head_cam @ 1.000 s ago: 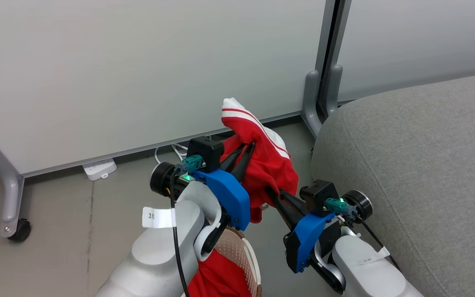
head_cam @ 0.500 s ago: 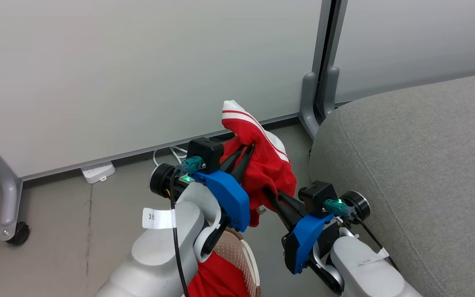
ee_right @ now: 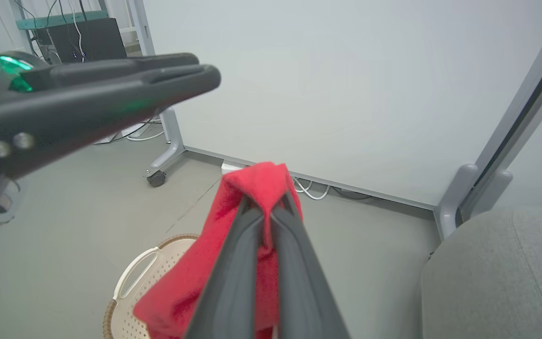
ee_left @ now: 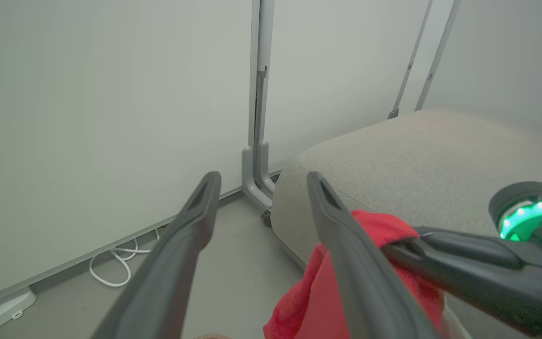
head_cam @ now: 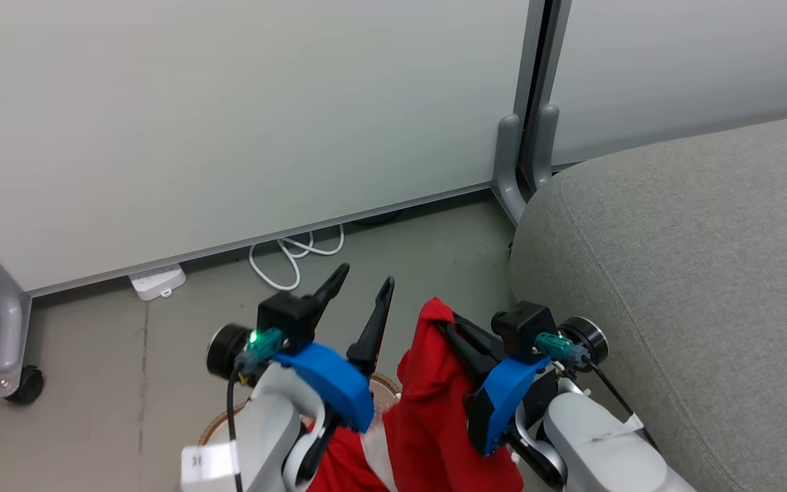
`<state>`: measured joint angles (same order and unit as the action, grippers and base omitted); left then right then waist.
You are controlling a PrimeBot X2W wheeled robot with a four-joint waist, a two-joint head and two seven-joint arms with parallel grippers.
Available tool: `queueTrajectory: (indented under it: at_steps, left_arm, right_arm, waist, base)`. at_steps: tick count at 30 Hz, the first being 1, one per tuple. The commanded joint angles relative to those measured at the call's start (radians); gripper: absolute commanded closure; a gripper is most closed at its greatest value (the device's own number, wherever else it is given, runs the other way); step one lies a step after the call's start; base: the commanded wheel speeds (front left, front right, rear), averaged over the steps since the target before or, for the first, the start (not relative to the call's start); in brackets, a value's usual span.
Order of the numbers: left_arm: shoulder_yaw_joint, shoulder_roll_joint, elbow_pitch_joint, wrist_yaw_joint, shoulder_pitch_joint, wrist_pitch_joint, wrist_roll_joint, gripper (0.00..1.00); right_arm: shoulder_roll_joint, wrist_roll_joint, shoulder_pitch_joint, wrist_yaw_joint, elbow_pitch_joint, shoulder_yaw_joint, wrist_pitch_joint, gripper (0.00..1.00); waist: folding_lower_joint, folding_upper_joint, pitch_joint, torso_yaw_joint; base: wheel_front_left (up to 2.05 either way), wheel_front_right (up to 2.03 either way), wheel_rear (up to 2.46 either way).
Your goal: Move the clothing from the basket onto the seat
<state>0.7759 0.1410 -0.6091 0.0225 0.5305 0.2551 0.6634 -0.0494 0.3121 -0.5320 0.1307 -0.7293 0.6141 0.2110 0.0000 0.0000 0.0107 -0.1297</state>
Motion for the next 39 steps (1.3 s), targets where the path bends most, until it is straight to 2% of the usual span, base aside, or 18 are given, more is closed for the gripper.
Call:
queueTrajectory:
  at_steps: [1,5,11,19,26,31,39]
  left_arm:
    - [-0.008,0.01,0.012,-0.003,-0.027,0.006,-0.008,0.0]
    - [-0.077,0.056,0.111,-0.009,-0.14,0.01,-0.045,0.0]
    - [-0.202,0.089,0.265,0.038,-0.316,0.011,-0.138,0.0]
    - [-0.356,0.061,0.357,0.078,-0.453,0.011,-0.242,0.0]
    - [-0.424,0.022,0.358,0.099,-0.49,0.011,-0.299,0.0]
    - [-0.45,0.003,0.36,0.105,-0.482,0.011,-0.319,0.0]
    - [-0.477,-0.003,0.379,0.11,-0.463,0.01,-0.341,0.0]
  right_arm:
    - [-0.002,0.008,-0.021,0.0,0.002,-0.004,0.008,1.0]
    - [-0.002,-0.001,-0.02,0.0,-0.006,-0.025,0.017,1.0]
    - [-0.002,-0.012,-0.024,0.0,-0.007,-0.063,0.024,1.0]
    - [-0.002,-0.021,-0.029,0.0,0.0,-0.089,0.03,1.0]
    - [-0.002,-0.029,-0.025,0.0,0.006,-0.1,0.029,1.0]
    - [-0.002,-0.029,-0.028,0.0,0.016,-0.098,0.026,1.0]
    - [-0.002,-0.04,-0.043,0.0,0.033,-0.103,0.026,1.0]
  waist:
    - [0.0,0.0,-0.002,0.0]
    - [0.0,0.0,-0.009,0.008]
    - [0.0,0.0,-0.015,0.022]
    - [0.0,0.0,-0.018,0.028]
    - [0.0,0.0,-0.02,0.023]
    - [0.0,0.0,-0.036,-0.029]
    - [0.0,0.0,-0.078,-0.197]
  base:
    - [0.0,0.0,0.0]
    - [0.0,0.0,0.0]
    - [0.0,0.0,0.0]
    - [0.0,0.0,0.0]
    - [0.0,0.0,0.0]
    - [0.0,0.0,0.0]
    - [0.0,0.0,0.0]
